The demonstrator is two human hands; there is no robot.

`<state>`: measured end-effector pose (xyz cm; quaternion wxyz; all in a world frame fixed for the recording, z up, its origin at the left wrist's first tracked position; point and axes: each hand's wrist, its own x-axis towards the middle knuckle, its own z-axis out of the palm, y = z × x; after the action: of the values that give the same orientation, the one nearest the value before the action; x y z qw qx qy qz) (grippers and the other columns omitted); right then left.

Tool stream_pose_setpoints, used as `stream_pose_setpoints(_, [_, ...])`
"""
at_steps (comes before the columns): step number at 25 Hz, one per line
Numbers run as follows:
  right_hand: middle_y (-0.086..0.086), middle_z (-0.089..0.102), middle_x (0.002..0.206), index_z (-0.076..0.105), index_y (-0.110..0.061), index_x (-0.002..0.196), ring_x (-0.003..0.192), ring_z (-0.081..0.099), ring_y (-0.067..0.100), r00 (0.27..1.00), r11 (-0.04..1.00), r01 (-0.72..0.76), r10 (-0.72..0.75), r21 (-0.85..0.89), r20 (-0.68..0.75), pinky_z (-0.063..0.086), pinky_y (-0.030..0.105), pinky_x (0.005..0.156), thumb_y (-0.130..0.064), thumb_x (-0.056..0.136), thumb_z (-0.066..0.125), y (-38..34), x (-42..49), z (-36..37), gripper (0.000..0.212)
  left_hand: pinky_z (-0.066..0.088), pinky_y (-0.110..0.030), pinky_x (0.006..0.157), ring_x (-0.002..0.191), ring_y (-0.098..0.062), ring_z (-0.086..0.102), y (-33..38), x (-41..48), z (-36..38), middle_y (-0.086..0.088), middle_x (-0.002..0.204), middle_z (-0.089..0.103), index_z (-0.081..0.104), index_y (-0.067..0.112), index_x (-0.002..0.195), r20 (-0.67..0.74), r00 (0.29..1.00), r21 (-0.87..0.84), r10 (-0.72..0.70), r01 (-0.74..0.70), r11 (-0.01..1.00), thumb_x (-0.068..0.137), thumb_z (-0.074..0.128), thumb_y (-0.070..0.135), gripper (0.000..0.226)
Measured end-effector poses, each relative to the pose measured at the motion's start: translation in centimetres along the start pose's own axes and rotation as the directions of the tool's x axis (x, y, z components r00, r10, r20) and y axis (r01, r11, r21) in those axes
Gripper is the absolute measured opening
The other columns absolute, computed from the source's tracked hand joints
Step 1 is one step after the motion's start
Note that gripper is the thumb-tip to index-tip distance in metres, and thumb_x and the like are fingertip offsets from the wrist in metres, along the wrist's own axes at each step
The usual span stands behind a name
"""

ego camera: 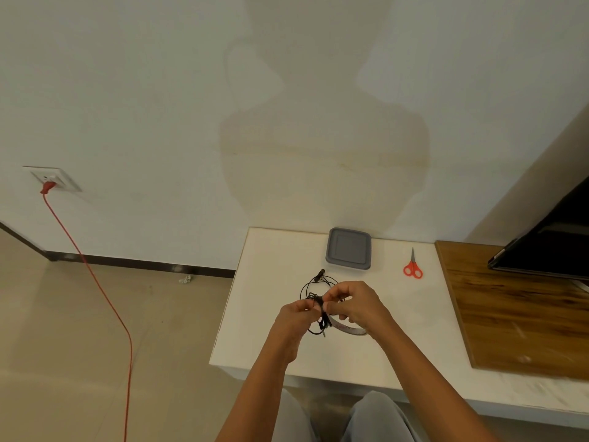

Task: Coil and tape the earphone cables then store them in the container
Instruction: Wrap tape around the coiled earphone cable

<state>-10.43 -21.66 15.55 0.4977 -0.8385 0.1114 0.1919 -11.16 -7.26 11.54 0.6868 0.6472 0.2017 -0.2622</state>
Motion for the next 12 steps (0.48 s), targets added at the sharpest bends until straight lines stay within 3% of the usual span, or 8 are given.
stream_pose_setpoints(4, [-0.005, 0.067, 0.083, 0.071, -0.017, 0.083, 0.072, 0.060, 0.003, 0.994, 0.996, 0.066, -0.071, -0.059, -0.084, 0.041, 0.005, 0.052, -0.010, 0.077, 0.074, 0.4, 0.2, 0.8, 0.009, 0.054, -0.021, 0.068, 0.071, -0.016, 0.063, 0.1, 0.1, 0.3, -0.007, 0.074, 0.070, 0.073, 0.004, 0.082, -0.106, 0.990, 0.156, 0.097, -0.080, 0.985, 0.085, 0.064, 0.010, 0.011])
stream_pose_setpoints(7, [-0.004, 0.068, 0.083, 0.070, -0.018, 0.078, 0.074, 0.060, 0.007, 0.992, 0.995, 0.059, -0.067, -0.081, -0.105, 0.046, 0.014, 0.061, -0.011, 0.074, 0.076, 0.8, 0.5, 0.8, 0.009, 0.057, -0.027, 0.078, 0.069, -0.018, 0.060, -0.1, 0.1, 0.2, -0.010, 0.071, 0.065, 0.071, -0.007, 0.083, -0.098, 0.991, 0.098, 0.091, -0.082, 0.992, 0.082, 0.062, 0.008, 0.018])
stream_pose_setpoints(10, [-0.002, 0.068, 0.080, 0.066, -0.018, 0.073, 0.067, 0.060, 0.012, 0.990, 0.995, 0.044, -0.056, -0.089, -0.127, 0.051, 0.024, 0.063, -0.018, 0.072, 0.079, 1.3, 0.7, 0.7, 0.013, 0.057, -0.025, 0.082, 0.076, -0.015, 0.067, -0.5, 0.0, -0.1, -0.004, 0.075, 0.071, 0.076, 0.002, 0.085, -0.068, 0.996, -0.004, 0.060, -0.060, 0.998, 0.085, 0.066, 0.011, 0.014])
stream_pose_setpoints(12, [0.001, 0.068, 0.078, 0.065, -0.012, 0.074, 0.065, 0.060, 0.013, 0.991, 0.996, 0.039, -0.049, -0.078, -0.126, 0.051, 0.023, 0.060, -0.019, 0.071, 0.080, 1.5, 0.7, 0.8, 0.017, 0.056, -0.022, 0.081, 0.087, -0.017, 0.070, -0.8, 0.0, -0.4, -0.005, 0.087, 0.075, 0.076, 0.007, 0.094, -0.036, 0.996, -0.029, 0.076, -0.077, 0.997, 0.085, 0.070, 0.016, 0.014])
